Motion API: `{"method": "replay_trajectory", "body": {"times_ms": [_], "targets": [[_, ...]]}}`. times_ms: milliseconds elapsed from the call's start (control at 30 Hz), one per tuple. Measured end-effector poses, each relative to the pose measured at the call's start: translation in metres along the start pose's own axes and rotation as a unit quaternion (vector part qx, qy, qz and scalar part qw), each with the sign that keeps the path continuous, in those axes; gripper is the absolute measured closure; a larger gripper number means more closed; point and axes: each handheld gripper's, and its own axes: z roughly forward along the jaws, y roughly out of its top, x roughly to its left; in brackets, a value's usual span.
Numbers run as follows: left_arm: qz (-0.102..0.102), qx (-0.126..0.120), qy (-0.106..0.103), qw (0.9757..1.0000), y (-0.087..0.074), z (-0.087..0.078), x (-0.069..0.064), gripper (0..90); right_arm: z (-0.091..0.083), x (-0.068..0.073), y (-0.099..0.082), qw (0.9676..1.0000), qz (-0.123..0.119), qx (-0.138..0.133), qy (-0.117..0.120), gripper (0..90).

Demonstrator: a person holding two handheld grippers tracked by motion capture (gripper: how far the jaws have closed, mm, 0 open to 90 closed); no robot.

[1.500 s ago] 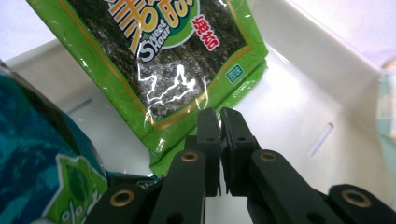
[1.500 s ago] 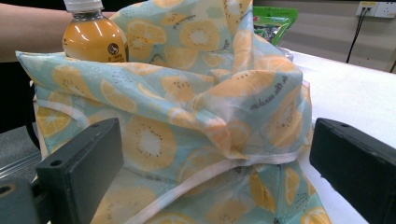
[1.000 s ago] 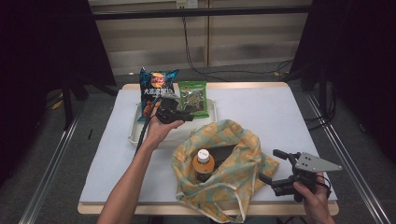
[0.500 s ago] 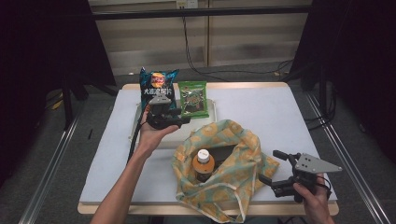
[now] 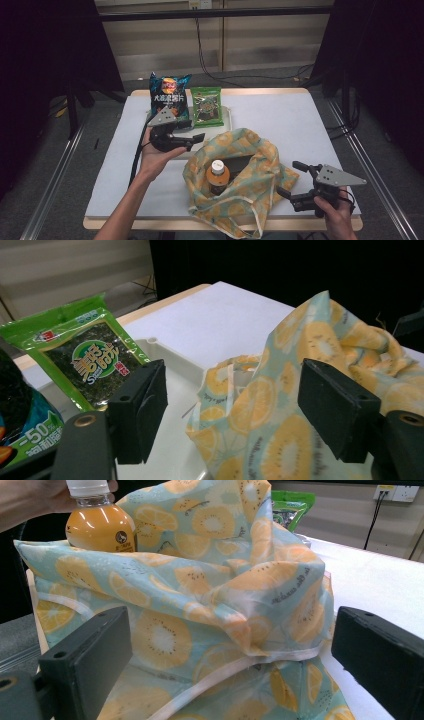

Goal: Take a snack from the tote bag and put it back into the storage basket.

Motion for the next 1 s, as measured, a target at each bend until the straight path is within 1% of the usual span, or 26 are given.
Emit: {"method": "replay_trajectory", "body": {"times_ms": [100, 133, 167, 233, 267, 367, 400, 433, 500, 533, 567, 600, 633, 667, 700, 767, 800, 833, 867, 900, 967, 1000], "targets": [[0.007, -0.001, 0.005, 1.0, 0.001, -0.008, -0.006, 28.0, 0.0, 0.003, 0.001, 1.0, 0.002, 0.0, 0.002, 2.4], [0.001, -0.007, 0.0, 1.0, 0.001, -0.012, -0.009, 28.5, 0.0, 0.003, 0.001, 1.0, -0.001, 0.002, 0.002, 2.4], [0.0, -0.007, -0.002, 1.0, 0.001, -0.014, -0.011, 30.1, 0.0, 0.004, 0.001, 1.0, -0.001, 0.001, -0.001, 2.4], [0.003, -0.016, -0.006, 0.9998, -0.001, -0.021, -0.017, 33.4, 0.0, 0.004, 0.001, 1.0, 0.0, -0.001, 0.0, 2.4], [0.002, -0.019, -0.008, 0.9998, -0.002, -0.023, -0.019, 33.5, 0.0, 0.004, 0.001, 1.0, 0.002, -0.002, -0.002, 2.4], [0.011, -0.015, -0.002, 0.9998, -0.004, -0.029, -0.028, 34.8, -0.001, 0.002, 0.001, 1.0, 0.003, 0.0, -0.001, 2.3], [0.009, -0.017, -0.012, 0.9997, -0.004, -0.031, -0.031, 35.0, -0.001, 0.002, 0.001, 1.0, 0.001, 0.002, 0.0, 2.4], [0.009, -0.02, -0.019, 0.9996, -0.004, -0.032, -0.034, 35.9, -0.001, 0.002, 0.001, 1.0, 0.005, -0.001, -0.004, 2.3], [0.012, -0.026, -0.022, 0.9994, -0.004, -0.034, -0.042, 37.0, -0.003, 0.001, 0.001, 1.0, 0.005, 0.001, -0.005, 2.4], [0.014, -0.029, -0.026, 0.9991, -0.004, -0.035, -0.045, 37.6, -0.003, 0.001, 0.001, 0.9999, 0.006, -0.004, -0.012, 2.3], [0.013, -0.03, -0.03, 0.999, -0.004, -0.035, -0.048, 37.6, -0.003, 0.001, 0.001, 0.9999, 0.007, -0.005, -0.011, 2.3], [0.016, -0.032, -0.033, 0.9988, -0.004, -0.036, -0.052, 37.7, -0.004, 0.001, 0.001, 0.9999, 0.008, -0.005, -0.011, 2.3], [0.018, -0.035, -0.04, 0.9984, -0.004, -0.036, -0.056, 37.8, -0.004, 0.002, 0.001, 0.9999, 0.01, -0.006, -0.008, 2.3], [0.022, -0.034, -0.046, 0.9981, -0.004, -0.036, -0.058, 38.9, -0.004, 0.002, 0.001, 0.9999, 0.007, -0.006, -0.01, 2.3], [0.021, -0.035, -0.048, 0.998, -0.004, -0.037, -0.061, 39.1, -0.003, 0.003, 0.0, 0.9999, 0.008, -0.005, -0.009, 2.3], [0.023, -0.029, -0.06, 0.9975, -0.005, -0.036, -0.064, 39.1, -0.004, 0.002, 0.0, 1.0, 0.003, -0.003, -0.007, 2.3], [0.022, -0.027, -0.059, 0.9977, -0.005, -0.036, -0.067, 39.1, -0.004, 0.002, 0.0, 0.9999, 0.005, -0.003, -0.008, 2.3], [0.018, -0.034, -0.066, 0.9971, -0.007, -0.035, -0.069, 39.1, -0.005, 0.001, 0.0, 0.9999, 0.005, -0.007, -0.008, 2.3], [0.015, -0.034, -0.076, 0.9964, -0.008, -0.034, -0.071, 39.2, -0.006, 0.001, 0.0, 1.0, 0.005, -0.004, -0.007, 2.3], [0.019, -0.031, -0.075, 0.9965, -0.008, -0.032, -0.073, 39.9, -0.007, 0.001, -0.001, 1.0, 0.005, -0.002, -0.004, 2.3], [0.025, -0.021, -0.08, 0.9963, -0.009, -0.026, -0.076, 39.9, -0.007, 0.002, -0.001, 1.0, 0.003, -0.001, -0.003, 2.3], [0.026, -0.021, -0.081, 0.9961, -0.009, -0.025, -0.076, 39.9, -0.006, 0.002, -0.001, 1.0, 0.003, -0.001, -0.006, 2.3]]}}
